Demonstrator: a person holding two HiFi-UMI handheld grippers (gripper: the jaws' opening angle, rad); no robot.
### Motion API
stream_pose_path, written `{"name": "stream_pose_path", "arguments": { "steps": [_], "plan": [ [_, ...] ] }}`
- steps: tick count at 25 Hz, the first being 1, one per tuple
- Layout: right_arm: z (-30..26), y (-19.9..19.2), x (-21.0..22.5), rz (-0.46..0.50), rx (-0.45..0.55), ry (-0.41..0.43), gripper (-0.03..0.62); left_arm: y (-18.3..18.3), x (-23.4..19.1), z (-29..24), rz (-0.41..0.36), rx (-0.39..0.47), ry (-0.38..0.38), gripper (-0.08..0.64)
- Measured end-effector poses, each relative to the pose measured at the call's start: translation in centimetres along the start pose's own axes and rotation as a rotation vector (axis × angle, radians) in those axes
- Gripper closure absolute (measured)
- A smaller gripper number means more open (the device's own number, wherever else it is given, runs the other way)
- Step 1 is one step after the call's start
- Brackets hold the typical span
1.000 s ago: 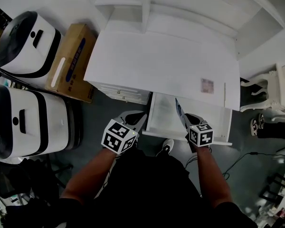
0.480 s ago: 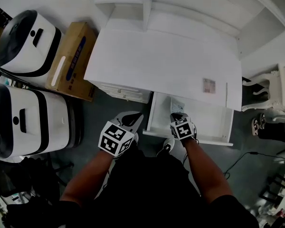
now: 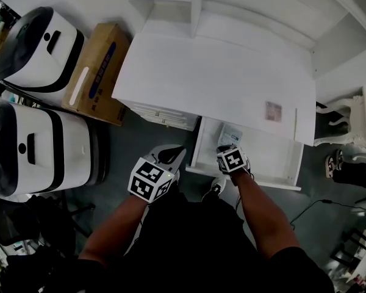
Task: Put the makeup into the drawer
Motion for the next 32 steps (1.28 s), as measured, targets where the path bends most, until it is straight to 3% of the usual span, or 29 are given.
{"name": "stream_pose_path", "arguments": {
  "steps": [5,11,26,29,32],
  "plan": [
    [0.2,-0.2,-0.4,-0.031,0.005,0.017,0.560,0.1,0.1,0.1,0.003,0.002,-0.008,0.555],
    [2.5,0.0,-0.7,-0.090,0.096,0.017,0.560,0.7,0.3,-0.1,0.000,0.026,-0.025,0.555],
    [17.1,2.4,-2.6,-0.271,0.575,0.052,0.561,1.6,1.9,-0.5,-0.044,0.031,-0.099,0.555],
    [19.4,2.4,-2.6,-0.326,0.648,0.067,0.561,2.1,2.1,-0.7,-0.065,0.024,-0.110,0.555],
    [21.1,2.1,-2.8,-0.325,0.680,0.031,0.561,2.7,2.3,-0.7,-0.067,0.034,-0.132,0.555]
  ]
}}
Point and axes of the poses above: the fingertips, and each gripper's own axes: z backward along the fingers, x to its right, y out of its top, the point moved 10 cm from there along z, backward along the fingers, and after that the axes turned 5 degrees about x, right-handed, at the moved point
